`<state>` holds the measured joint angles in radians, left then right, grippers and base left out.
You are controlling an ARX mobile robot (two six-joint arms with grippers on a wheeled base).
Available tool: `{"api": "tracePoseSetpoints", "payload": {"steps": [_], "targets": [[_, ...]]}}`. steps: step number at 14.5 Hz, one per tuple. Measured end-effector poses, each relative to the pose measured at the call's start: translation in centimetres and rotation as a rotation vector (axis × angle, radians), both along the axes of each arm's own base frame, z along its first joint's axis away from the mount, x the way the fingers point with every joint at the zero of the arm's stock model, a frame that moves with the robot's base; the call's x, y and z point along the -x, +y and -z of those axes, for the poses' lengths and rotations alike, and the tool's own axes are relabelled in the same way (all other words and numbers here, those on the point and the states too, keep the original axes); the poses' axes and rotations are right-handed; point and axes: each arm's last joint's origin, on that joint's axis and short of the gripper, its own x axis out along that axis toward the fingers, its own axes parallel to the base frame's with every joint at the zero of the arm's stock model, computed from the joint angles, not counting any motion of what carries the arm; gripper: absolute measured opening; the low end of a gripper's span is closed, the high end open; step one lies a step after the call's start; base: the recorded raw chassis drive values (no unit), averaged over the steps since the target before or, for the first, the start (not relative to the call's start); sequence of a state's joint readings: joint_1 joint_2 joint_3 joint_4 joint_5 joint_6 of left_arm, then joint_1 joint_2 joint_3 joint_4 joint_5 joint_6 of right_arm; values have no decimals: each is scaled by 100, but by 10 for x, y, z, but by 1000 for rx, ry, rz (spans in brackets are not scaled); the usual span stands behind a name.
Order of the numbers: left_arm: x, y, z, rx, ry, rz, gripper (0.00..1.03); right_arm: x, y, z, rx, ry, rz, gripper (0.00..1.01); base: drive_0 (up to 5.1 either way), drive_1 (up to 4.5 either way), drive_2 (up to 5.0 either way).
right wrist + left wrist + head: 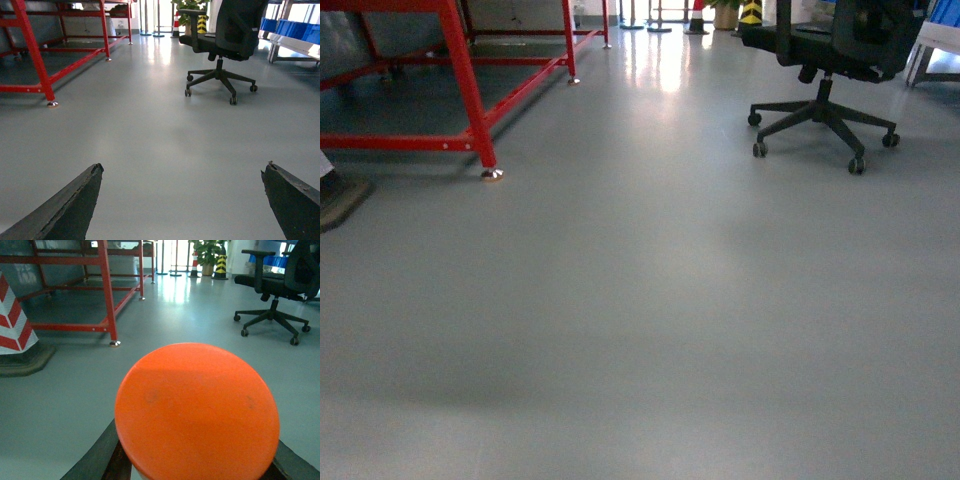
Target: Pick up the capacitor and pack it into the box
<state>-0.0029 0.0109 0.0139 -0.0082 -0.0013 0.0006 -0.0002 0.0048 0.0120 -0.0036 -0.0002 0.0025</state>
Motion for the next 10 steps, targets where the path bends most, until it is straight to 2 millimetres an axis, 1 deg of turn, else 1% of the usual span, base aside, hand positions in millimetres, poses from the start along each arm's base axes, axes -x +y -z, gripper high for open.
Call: {"api": "tracePoseSetpoints", "payload": {"steps": [10], "targets": [[0,0,0,0,-2,1,44,0,0,0,0,0,0,98,-496,245,245]]}}
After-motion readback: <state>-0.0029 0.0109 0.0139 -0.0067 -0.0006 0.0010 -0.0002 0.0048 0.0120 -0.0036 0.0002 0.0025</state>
